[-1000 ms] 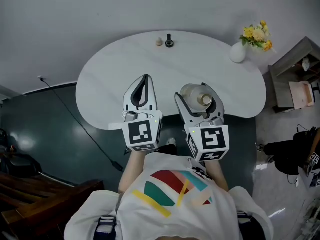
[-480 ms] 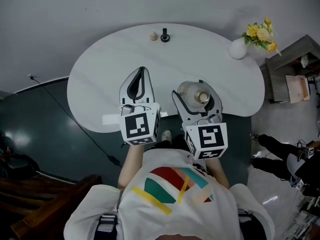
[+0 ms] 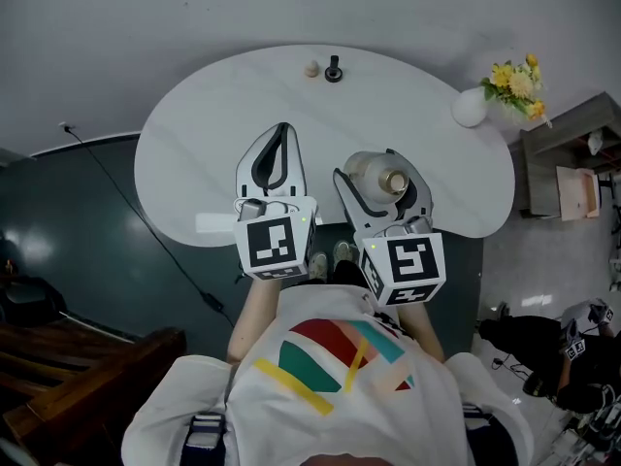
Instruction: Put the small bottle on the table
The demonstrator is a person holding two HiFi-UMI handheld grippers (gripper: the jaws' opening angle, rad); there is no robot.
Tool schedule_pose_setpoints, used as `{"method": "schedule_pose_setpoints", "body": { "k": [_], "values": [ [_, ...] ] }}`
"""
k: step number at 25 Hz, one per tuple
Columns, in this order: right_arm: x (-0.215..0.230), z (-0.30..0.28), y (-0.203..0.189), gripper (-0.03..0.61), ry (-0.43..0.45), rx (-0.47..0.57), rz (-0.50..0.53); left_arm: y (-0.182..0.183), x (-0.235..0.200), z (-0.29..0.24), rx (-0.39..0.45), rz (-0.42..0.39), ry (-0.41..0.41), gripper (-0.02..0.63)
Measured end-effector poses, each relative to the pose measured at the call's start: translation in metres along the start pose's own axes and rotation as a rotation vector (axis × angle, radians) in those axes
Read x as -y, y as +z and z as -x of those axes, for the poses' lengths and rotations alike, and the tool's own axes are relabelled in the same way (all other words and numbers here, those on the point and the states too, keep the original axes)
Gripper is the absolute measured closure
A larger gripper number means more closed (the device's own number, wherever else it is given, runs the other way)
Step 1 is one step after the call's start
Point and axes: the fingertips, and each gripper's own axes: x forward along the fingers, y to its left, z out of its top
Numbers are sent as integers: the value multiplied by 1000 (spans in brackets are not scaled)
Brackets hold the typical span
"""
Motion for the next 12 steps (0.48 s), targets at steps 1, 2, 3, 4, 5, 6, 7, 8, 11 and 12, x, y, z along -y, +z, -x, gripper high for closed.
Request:
{"method": "schedule_pose_setpoints", "body": {
  "k": [1,2,3,4,5,6,7,8,11,12],
  "values": [
    [1,-1,0,236,8,-2,-1,0,0,-1,-2,-2,8,598],
    [2,-1,0,236,16,-2,1,1,1,-4,-2,-6,15,598],
    [4,-2,1,236,23,-1,4,2,2,-6,-1,-11,20,597],
    [5,-2,2,236,31,3,5,5,3,-7,3,-17,25,597],
    [6,-2,2,236,38,7,5,7,4,-8,8,-23,29,598],
    [8,-2,3,236,45,12,2,9,5,-8,14,-28,33,597],
    [10,-2,4,236,51,17,0,12,7,-9,21,-34,36,598],
    [13,-2,6,236,55,23,-3,14,10,-10,28,-39,38,598],
    [18,-3,10,236,63,38,-25,21,14,-10,41,-48,40,598],
    [18,-3,12,236,67,42,-36,22,15,-9,42,-49,40,597]
  ]
}}
